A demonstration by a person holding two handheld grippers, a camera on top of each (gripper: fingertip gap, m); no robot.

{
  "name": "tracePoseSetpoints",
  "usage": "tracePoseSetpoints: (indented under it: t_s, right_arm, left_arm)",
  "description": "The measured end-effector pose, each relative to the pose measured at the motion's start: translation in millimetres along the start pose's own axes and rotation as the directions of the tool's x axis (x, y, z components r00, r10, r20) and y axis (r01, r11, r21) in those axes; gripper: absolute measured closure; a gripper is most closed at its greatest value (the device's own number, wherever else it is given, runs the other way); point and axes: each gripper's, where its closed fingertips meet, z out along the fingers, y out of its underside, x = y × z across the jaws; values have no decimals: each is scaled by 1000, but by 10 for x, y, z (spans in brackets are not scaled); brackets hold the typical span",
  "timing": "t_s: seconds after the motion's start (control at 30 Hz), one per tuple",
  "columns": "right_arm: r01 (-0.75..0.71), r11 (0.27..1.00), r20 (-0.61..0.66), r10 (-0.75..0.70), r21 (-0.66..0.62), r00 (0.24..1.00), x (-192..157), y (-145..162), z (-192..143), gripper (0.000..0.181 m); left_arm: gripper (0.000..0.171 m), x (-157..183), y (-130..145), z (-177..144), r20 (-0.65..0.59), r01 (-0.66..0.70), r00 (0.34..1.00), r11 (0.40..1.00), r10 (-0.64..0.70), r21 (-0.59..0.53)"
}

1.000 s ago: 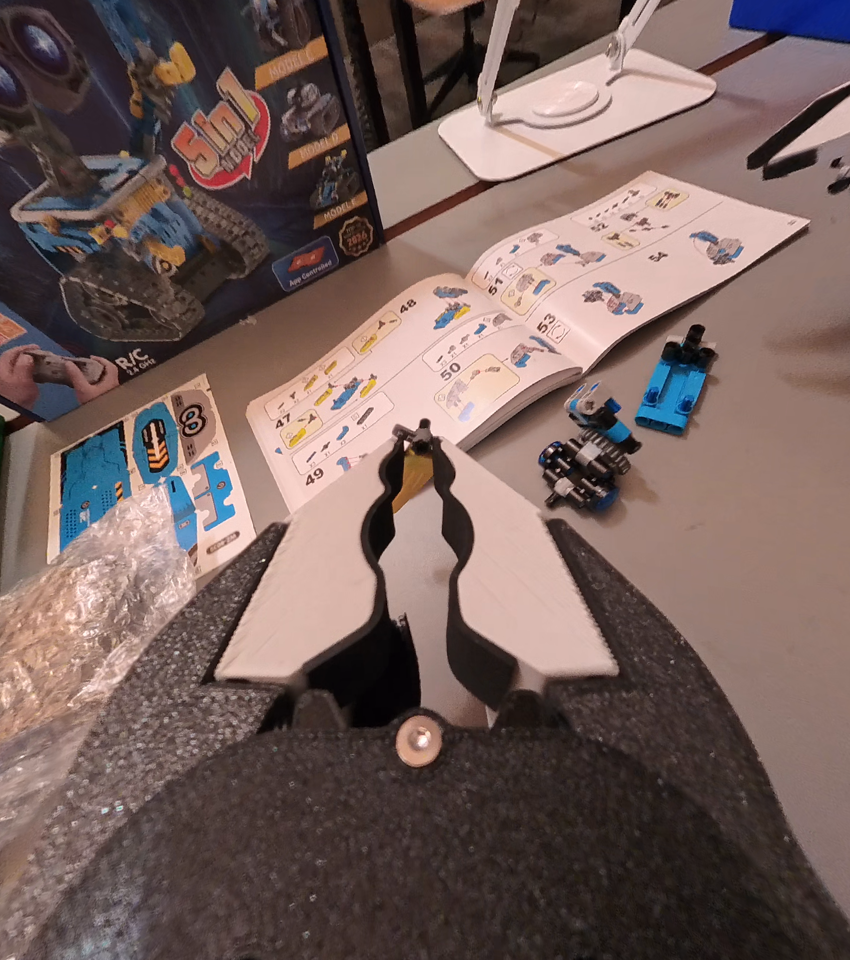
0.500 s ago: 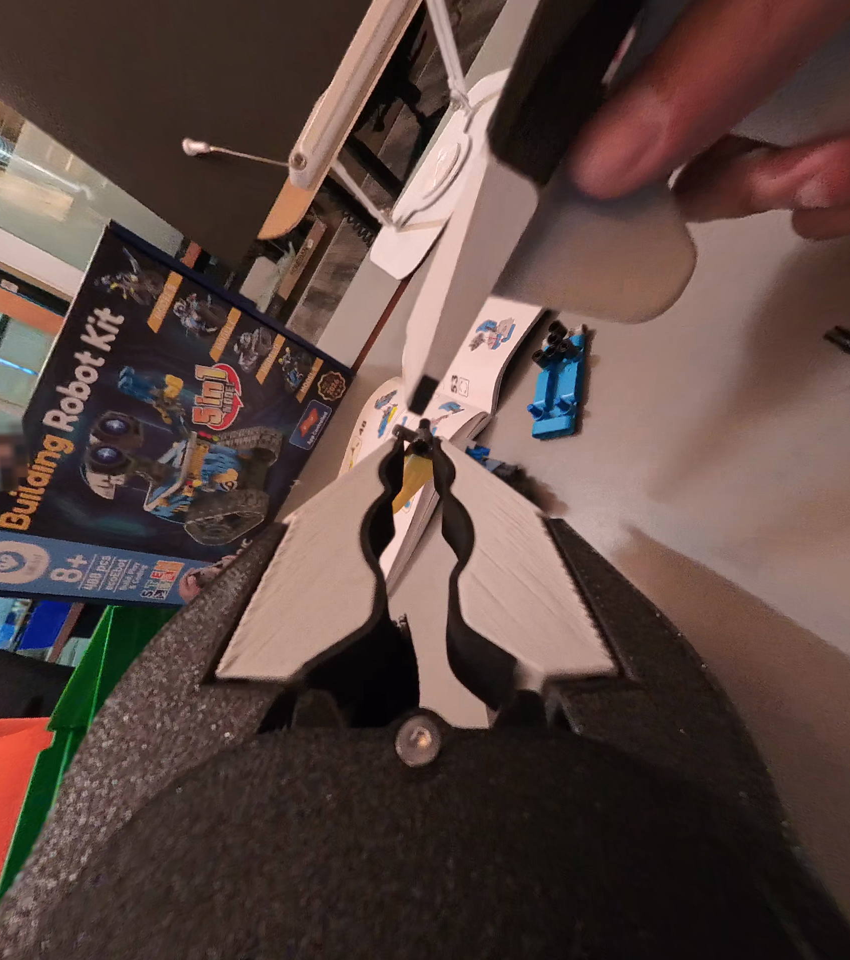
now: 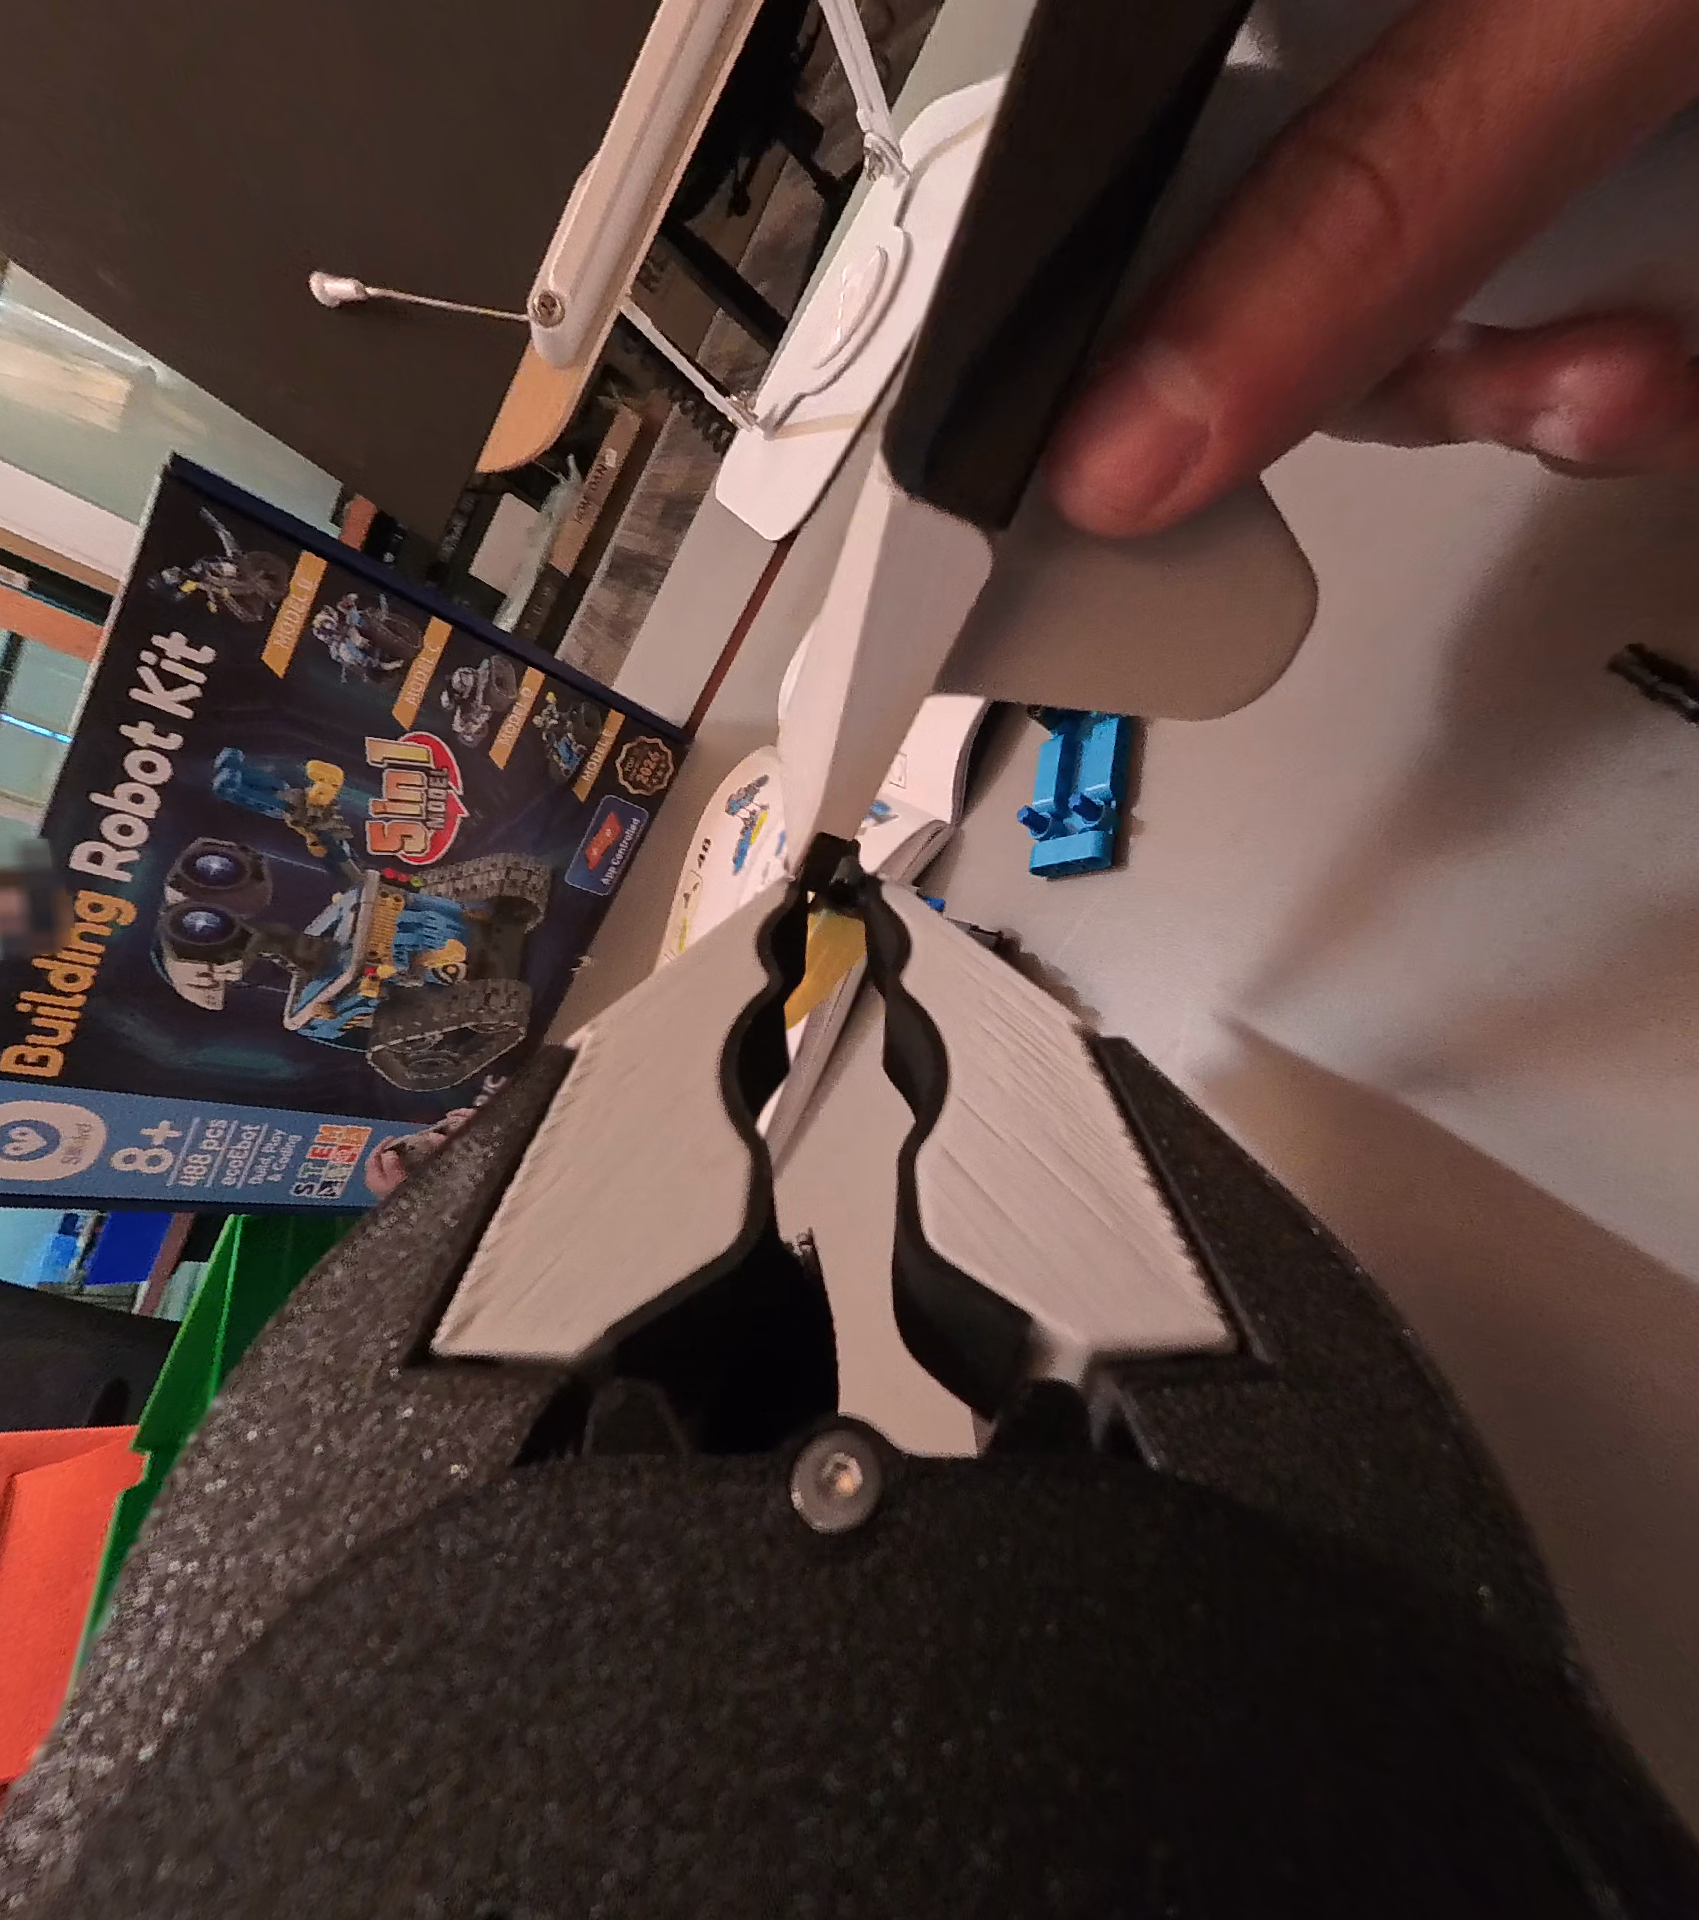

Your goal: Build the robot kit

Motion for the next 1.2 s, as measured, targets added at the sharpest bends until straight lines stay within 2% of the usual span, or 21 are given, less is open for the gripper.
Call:
tracePoseSetpoints:
  t_s: [0.1, 0.23, 0.4, 0.5, 0.6, 0.67, 0.87, 1.1, 1.2]
  right_arm:
    - [-7, 999, 33, 6, 32, 999, -54, -52, -28, 172]
    - [49, 998, 18, -50, 37, 999, -84, -65, -17, 163]
    - [24, 998, 21, -25, 49, 999, -58, -80, -18, 157]
    - [14, 999, 42, -15, 30, 999, -71, -47, -10, 151]
    - [21, 1000, 44, -22, 14, 999, -84, -15, 9, 150]
    - [27, 1000, 59, -27, 14, 998, -114, -11, 12, 151]
    - [-40, 998, 168, 32, 42, 985, -212, -57, -53, 154]
    - [-43, 997, 185, 54, -62, 981, -130, 95, -150, 172]
    - [74, 979, 165, -42, -191, 985, -21, 328, -266, 173]
  left_arm:
    - [161, -12, -33, -14, 8, -5, 1000, 1000, 5, 14]
    - [161, 19, 16, 13, -13, 6, 1000, 1000, -6, -7]
    - [161, 1, 5, 9, -6, 20, 1000, 1000, -20, -3]
    - [161, -47, 24, 10, -12, 80, 997, 997, -80, 2]
    - [162, -12, -77, -37, -51, 107, 993, 992, -104, 66]
    - [161, -11, -99, -53, -33, 69, 997, 995, -67, 78]
    - [161, -32, -202, -136, -61, 114, 993, 981, -106, 155]
    - [161, 151, -251, -138, -124, 91, 990, 981, -70, 171]
    - [149, 330, -251, -139, -249, 171, 960, 972, -127, 160]
